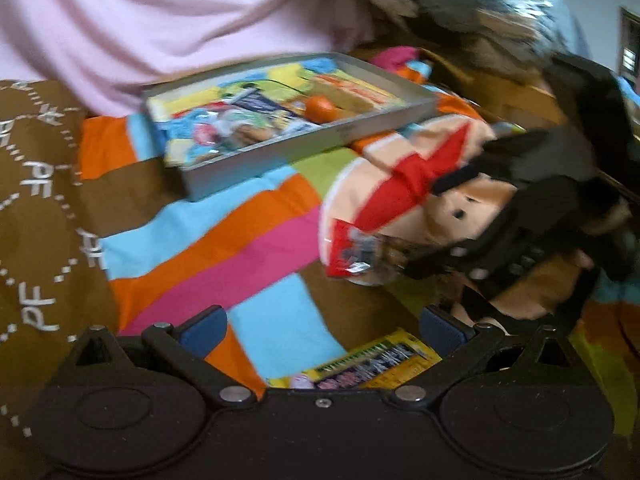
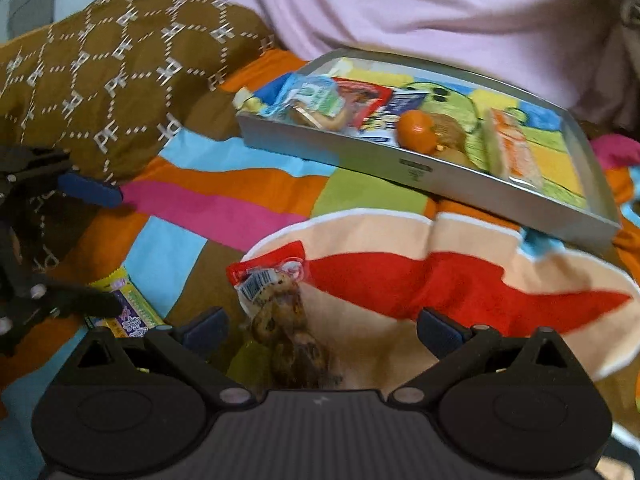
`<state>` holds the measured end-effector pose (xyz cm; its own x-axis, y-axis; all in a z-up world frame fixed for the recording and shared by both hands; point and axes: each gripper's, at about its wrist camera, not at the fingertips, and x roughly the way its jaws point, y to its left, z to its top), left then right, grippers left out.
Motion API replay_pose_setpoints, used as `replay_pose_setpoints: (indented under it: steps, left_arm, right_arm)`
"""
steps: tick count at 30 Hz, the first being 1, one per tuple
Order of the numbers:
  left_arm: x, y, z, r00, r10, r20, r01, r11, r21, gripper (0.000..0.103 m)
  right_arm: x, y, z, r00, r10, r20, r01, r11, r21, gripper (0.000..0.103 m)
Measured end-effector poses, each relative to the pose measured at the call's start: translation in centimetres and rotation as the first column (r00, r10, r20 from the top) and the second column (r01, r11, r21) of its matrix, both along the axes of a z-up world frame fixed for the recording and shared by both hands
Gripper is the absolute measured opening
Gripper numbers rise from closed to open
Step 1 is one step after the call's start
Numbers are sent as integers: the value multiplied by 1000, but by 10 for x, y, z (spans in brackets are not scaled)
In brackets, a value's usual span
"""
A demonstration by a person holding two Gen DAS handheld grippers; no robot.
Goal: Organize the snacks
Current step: 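Close the left tool on the yellow biscuit packet while the right tool closes on the red-label cookie packet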
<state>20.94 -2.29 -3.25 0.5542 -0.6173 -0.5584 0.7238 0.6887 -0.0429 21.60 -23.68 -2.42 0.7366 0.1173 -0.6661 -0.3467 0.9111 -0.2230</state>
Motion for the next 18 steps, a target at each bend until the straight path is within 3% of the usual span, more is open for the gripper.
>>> replay_pose_setpoints:
  steps: [8, 18]
  left_arm:
    - [-6, -17, -19, 994, -110, 7, 108, 985, 132, 102]
    - [3, -19, -26, 993, -118, -12, 118, 981, 153, 102]
  right_arm:
    - [10, 10, -10, 996, 71, -46, -71, 997, -1, 99]
    - [16, 13, -22, 998, 42, -52, -44, 999, -29, 93]
